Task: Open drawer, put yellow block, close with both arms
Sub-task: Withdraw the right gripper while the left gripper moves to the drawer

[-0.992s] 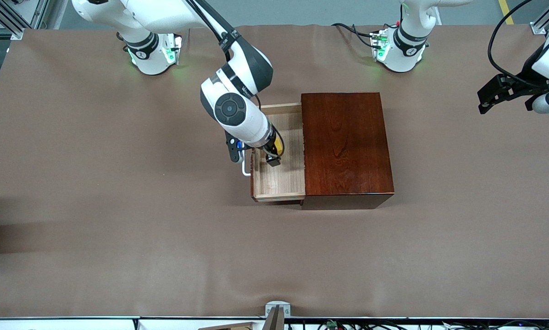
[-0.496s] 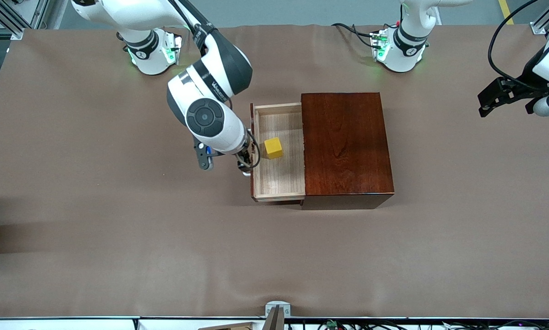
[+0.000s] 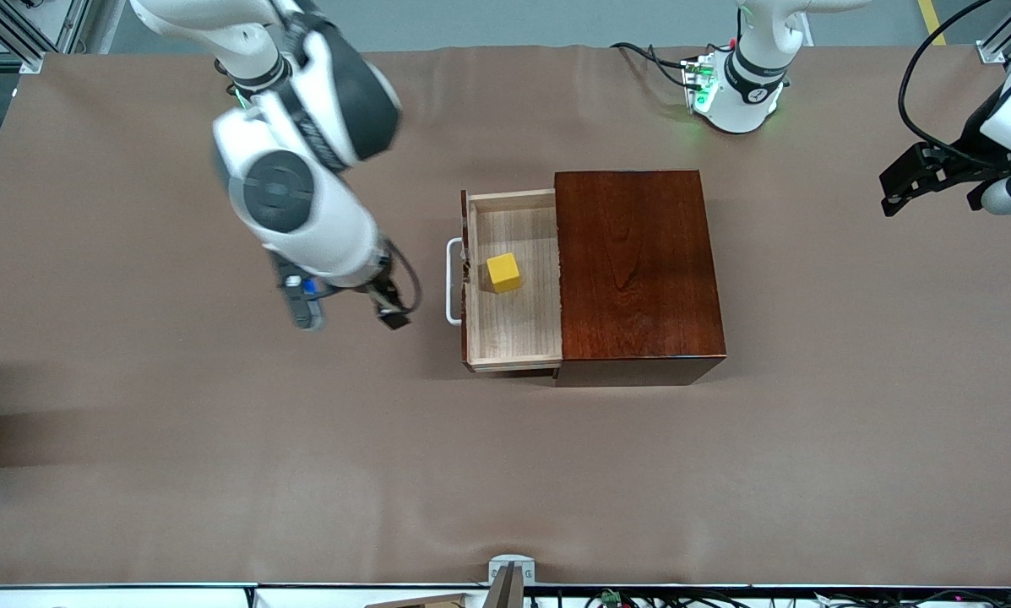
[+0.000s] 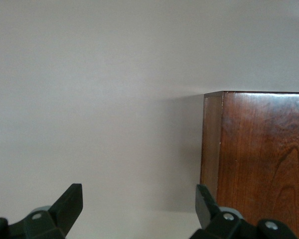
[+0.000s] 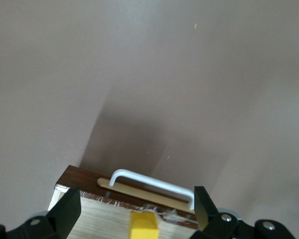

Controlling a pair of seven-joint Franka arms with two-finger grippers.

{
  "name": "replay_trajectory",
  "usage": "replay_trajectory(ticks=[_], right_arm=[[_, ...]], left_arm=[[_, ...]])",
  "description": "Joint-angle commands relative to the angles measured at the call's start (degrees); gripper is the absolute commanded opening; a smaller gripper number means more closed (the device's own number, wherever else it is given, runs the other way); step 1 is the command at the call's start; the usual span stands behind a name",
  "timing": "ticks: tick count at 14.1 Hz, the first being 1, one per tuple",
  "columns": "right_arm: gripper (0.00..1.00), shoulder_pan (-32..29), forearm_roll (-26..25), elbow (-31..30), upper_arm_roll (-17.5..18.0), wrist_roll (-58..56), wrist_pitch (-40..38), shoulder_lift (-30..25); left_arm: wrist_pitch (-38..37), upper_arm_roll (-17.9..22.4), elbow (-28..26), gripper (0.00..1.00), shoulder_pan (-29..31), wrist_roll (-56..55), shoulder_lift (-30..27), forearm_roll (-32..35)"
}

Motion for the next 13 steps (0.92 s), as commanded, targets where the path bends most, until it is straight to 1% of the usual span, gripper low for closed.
replay_trajectory(ticks=[1,3,4,6,8,10,11,13], right_arm=[[1.0,-4.28,-0.71,-0.86,1.12,-6.0,-3.25,-2.82],[1.0,-6.57,-0.71,-0.86,1.12,-10.05,-4.75,-4.22],[1.0,-7.54,-0.71,-0.86,1.12,-11.55,-5.72,-4.75],[1.0,-8.86,-0.71,-0.77,1.12,-13.49,-6.51,-5.63],[1.0,-10.0,-0.79,-0.68,1.12,-14.63,-6.52,-6.16],[1.0,-11.67,-0.27,0.19,1.3,-14.73,-6.69,-6.42],[1.0,-12.03,0.87,0.28,1.21,-15.16,-6.69,-6.51],[1.0,-12.56,1.49,0.9,1.12,-15.43,-6.69,-6.51]], left_arm=[[0.48,-0.71,0.07,1.0,0.05,0.32,0.22,-2.59],[0.48,-0.72,0.07,1.0,0.05,0.14,0.57,-6.28],[0.56,-0.8,0.16,1.0,-0.12,-0.47,0.83,-7.08],[0.48,-1.33,0.77,1.0,-1.43,-6.33,0.92,-7.09],[0.48,-2.73,0.78,1.0,-3.28,-11.96,1.88,-6.74],[0.56,-4.84,1.04,1.0,-4.86,-17.93,3.03,-6.74],[0.48,-5.72,2.17,1.0,-5.39,-20.83,3.9,-6.65],[0.56,-7.48,3.58,1.0,-7.41,-27.07,5.75,-6.56]])
